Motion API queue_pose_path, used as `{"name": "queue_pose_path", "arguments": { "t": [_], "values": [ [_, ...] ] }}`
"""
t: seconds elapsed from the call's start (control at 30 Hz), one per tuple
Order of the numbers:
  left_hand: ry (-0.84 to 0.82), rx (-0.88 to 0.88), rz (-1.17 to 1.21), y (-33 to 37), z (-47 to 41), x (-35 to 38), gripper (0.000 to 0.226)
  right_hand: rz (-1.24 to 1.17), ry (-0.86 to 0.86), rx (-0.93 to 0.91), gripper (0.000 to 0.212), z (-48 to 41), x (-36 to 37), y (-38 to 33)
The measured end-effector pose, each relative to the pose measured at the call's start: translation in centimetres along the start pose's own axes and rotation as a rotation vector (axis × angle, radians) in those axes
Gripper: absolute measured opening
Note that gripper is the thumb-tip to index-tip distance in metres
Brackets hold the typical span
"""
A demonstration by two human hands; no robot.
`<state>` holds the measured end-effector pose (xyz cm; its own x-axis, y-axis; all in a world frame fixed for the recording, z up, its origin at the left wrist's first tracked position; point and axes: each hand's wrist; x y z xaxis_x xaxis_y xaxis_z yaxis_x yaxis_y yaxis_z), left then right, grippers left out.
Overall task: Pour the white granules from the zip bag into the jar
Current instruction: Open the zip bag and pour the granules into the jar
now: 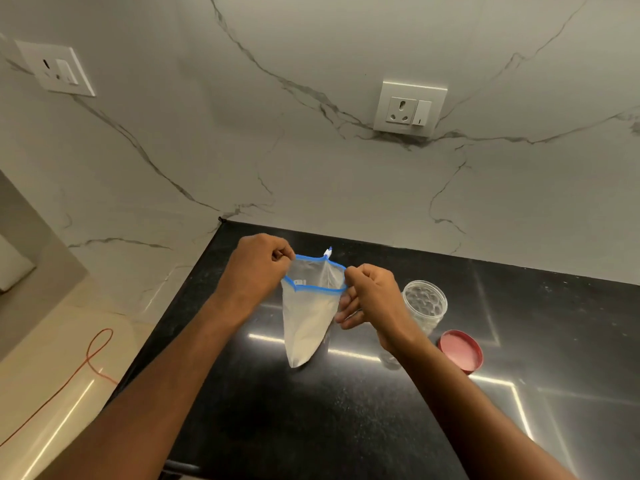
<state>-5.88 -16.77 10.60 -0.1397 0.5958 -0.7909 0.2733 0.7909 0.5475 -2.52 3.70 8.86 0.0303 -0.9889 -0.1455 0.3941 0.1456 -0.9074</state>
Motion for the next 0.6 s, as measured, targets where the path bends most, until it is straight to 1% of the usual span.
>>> {"name": "queue_pose_path", "arguments": {
  "t": [0.17, 0.23, 0.3, 0.37, 0.43, 0.47, 0.53, 0.6],
  "values": [
    [-0.075, 0.038, -0.255, 1.3, -0.6, -0.6, 0.021, 0.08, -0.006, -0.058, 0.014, 0.1, 0.3, 0.1],
    [-0.16, 0.035, -0.231, 2.6, -0.9, -0.4, 0.02, 0.082, -0.025, -0.078, 0.012, 0.1, 0.6, 0.2],
    [-0.278, 0.002, -0.139, 3.9, -1.4, -0.2, 0.021, 0.106, -0.038, -0.107, 0.012, 0.1, 0.8, 0.3],
    [-0.362, -0.025, -0.093, 5.0, -2.1, 0.3, 0.034, 0.142, -0.031, -0.138, 0.012, 0.1, 1.0, 0.5],
    [-0.377, -0.054, -0.126, 5.6, -2.9, 1.2, 0.047, 0.172, -0.011, -0.185, 0.013, 0.2, 1.2, 0.8],
    [-0.374, -0.068, -0.149, 5.8, -3.2, 1.8, 0.05, 0.185, 0.0, -0.208, 0.014, 0.3, 1.3, 0.9],
    [-0.368, -0.083, -0.169, 6.0, -3.6, 3.0, 0.045, 0.195, 0.015, -0.242, 0.014, 0.6, 1.5, 1.3],
    [-0.337, -0.079, -0.157, 5.9, -3.7, 3.8, 0.033, 0.178, 0.013, -0.261, 0.014, 0.9, 1.5, 1.9]
  ]
}}
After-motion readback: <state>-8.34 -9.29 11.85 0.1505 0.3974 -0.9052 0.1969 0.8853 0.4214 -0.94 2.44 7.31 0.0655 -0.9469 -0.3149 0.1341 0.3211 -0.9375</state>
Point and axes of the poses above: each hand's wrist, its own z-axis away from the middle knuckle, its own x-axis out of the palm, y = z × x, and after that the axes turned 9 degrees about x, right-handed
